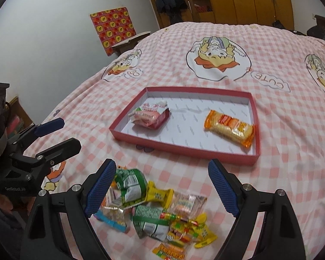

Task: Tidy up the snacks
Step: 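Withdraw both tools from the box back toward the snack pile, then grasp the purple tin with the left tool while the right tool grasps a candy strip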

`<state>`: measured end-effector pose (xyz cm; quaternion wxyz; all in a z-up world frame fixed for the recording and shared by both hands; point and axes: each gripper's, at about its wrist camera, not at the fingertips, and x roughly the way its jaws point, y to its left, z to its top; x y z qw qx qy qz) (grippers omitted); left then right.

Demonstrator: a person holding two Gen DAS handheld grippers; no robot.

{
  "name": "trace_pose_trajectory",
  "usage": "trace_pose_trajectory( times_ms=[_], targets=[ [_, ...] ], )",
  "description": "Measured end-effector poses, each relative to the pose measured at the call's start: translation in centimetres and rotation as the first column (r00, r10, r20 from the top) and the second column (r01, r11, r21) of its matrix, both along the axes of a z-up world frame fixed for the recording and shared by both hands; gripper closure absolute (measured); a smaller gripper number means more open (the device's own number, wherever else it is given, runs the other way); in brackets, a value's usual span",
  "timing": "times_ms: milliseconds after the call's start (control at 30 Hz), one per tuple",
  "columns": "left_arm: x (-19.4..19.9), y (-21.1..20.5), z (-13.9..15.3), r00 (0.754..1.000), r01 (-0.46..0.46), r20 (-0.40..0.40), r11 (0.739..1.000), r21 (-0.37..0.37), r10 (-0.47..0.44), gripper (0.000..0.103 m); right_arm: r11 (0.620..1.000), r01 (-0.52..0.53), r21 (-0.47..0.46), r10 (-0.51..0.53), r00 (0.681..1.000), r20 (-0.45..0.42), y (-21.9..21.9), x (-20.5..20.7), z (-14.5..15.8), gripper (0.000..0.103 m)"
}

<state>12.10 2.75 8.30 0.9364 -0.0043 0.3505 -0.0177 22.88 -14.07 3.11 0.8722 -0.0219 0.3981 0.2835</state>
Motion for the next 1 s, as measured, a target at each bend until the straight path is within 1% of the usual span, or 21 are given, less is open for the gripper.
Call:
trace_pose_trajectory(
  times_ms=[100,167,233,300,433,467,567,667,800,867,900,967,1000],
  targets=[
    [-0.6,0.1,-0.8,1.000,0.022,-0.021,0.999,-0.048,-0.023,0.005,1.000,0.012,0.003,-0.012,1.000,-0.008,-0.4,-0.7,-0.5,0.014],
    [-1.1,0.2,-1.9,0.998,0.043,-0.051,0.996,-0.074,-0.047,0.005,1.000,0.020,0.005,-0.020,1.000,-0.015,-0.6,-1.2,-0.9,0.014],
    [-1.4,0.2,-3.1,0.996,0.021,-0.089,0.998,-0.054,-0.025,0.005,1.000,0.021,-0.002,-0.021,1.000,-0.021,-0.7,-1.8,-1.4,0.014],
    [-1.9,0.2,-4.2,0.994,0.000,-0.112,1.000,-0.030,-0.004,0.010,1.000,0.024,-0.012,-0.024,1.000,-0.020,-1.0,-2.4,-2.1,0.014],
    [-3.0,0.3,-6.1,0.990,0.009,-0.143,0.999,-0.046,-0.016,0.010,0.997,0.059,-0.040,-0.060,0.998,-0.019,-1.9,-3.9,-3.5,0.014],
    [-3.1,0.2,-6.4,0.989,0.009,-0.148,0.999,-0.041,-0.015,0.010,0.997,0.062,-0.041,-0.063,0.998,-0.020,-2.0,-4.3,-3.7,0.014],
    [-3.4,-0.2,-7.4,0.986,0.010,-0.169,1.000,0.010,-0.008,0.010,0.995,0.087,-0.050,-0.088,0.996,-0.016,-2.4,-5.9,-4.4,0.014],
    [-3.8,-0.8,-8.1,0.981,0.057,-0.184,0.998,-0.015,-0.059,0.010,0.988,0.134,-0.080,-0.136,0.990,-0.021,-2.8,-7.5,-5.5,0.014],
    [-4.4,-1.7,-9.4,0.979,0.072,-0.193,0.997,0.011,-0.069,0.010,0.976,0.169,-0.140,-0.173,0.985,-0.013,-2.7,-8.2,-6.9,0.014],
    [-4.4,-1.6,-10.3,0.977,0.059,-0.206,0.998,0.007,-0.056,0.010,0.973,0.172,-0.154,-0.174,0.985,0.000,-2.5,-8.3,-7.0,0.017],
    [-4.4,-1.5,-10.6,0.977,0.055,-0.207,0.998,0.005,-0.053,0.010,0.972,0.170,-0.164,-0.171,0.985,0.012,-2.3,-8.3,-7.0,0.021],
    [-4.3,-1.3,-10.9,0.978,0.049,-0.204,0.999,-0.007,-0.049,0.011,0.967,0.166,-0.192,-0.162,0.986,0.035,-1.8,-8.5,-7.3,0.034],
    [-4.3,-1.3,-11.0,0.977,0.052,-0.205,0.999,-0.010,-0.053,0.014,0.962,0.170,-0.213,-0.164,0.985,0.046,-1.5,-8.6,-7.6,0.037]
  ],
)
